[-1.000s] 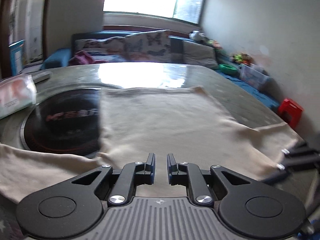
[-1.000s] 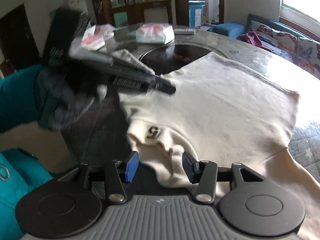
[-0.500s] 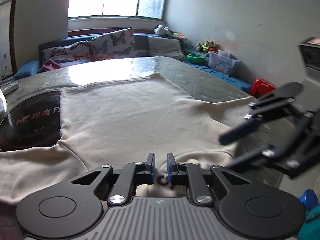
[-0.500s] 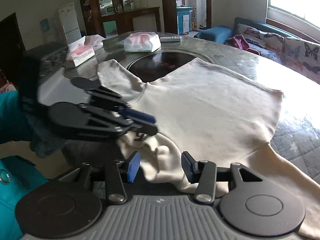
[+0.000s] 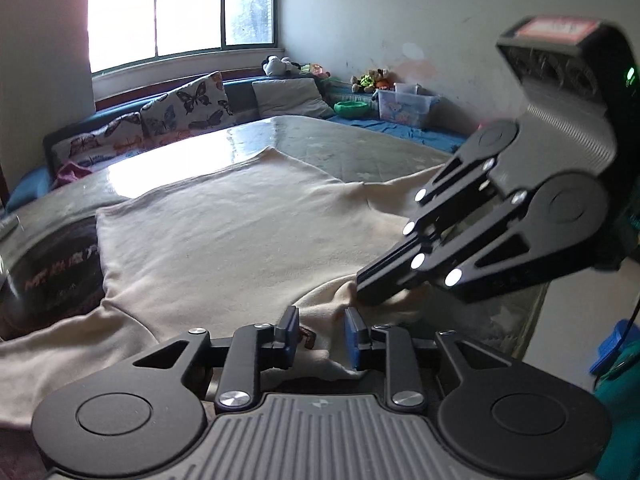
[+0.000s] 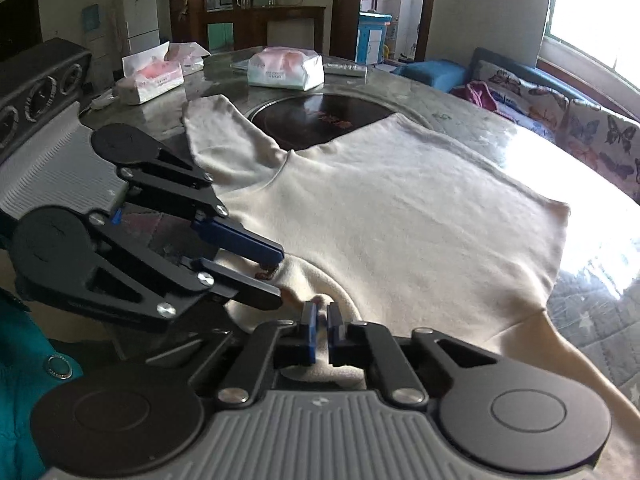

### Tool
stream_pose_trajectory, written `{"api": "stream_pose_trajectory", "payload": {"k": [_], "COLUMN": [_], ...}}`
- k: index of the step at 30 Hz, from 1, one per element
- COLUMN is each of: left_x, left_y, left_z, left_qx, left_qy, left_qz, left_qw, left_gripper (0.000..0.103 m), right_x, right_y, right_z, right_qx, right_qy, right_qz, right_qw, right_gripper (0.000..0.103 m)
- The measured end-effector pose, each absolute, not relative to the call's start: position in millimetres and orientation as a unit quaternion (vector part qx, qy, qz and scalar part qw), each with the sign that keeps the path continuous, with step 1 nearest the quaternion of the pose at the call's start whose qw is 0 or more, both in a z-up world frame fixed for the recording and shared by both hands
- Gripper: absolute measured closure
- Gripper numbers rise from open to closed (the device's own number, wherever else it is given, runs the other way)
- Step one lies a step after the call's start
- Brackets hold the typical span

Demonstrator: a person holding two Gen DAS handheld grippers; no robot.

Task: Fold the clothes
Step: 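Grasp the hem near the brown print with the right gripper while the left gripper grasps beside it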

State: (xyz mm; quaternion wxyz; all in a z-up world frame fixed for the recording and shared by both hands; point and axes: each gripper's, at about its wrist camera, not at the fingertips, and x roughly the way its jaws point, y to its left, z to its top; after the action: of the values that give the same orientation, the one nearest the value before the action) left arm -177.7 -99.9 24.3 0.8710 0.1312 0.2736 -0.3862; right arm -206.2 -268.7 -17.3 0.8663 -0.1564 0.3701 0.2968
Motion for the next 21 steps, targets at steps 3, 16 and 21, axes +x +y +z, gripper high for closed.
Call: {"api": "stream_pose_trajectory", "payload": {"k": [3, 16, 21], "left_x": [-178, -179, -180], "left_y": [-99, -87, -79], "left_z": [26, 23, 31], "left_qx": [0.131, 0.127, 0.102], "left_qy": [0.267, 0.279, 0.278], "left_qz": [-0.389, -0.408, -0.401], "left_qw": [0.872, 0.86, 0.867], "left_gripper": [0.097, 0.1, 0.098], "right_x": [-208, -212, -197], "right_y": [-271, -279, -281], "right_z": [-11, -5, 0], "right_qx": [-0.16, -0.147, -0.118], "right_qy": [0.364, 0.376, 0.357], "right_qz": [0.294, 0.325, 0.3], "right_qw": [0.869, 0.855, 0.877], "right_gripper": [0.101, 0.097, 0.095]}}
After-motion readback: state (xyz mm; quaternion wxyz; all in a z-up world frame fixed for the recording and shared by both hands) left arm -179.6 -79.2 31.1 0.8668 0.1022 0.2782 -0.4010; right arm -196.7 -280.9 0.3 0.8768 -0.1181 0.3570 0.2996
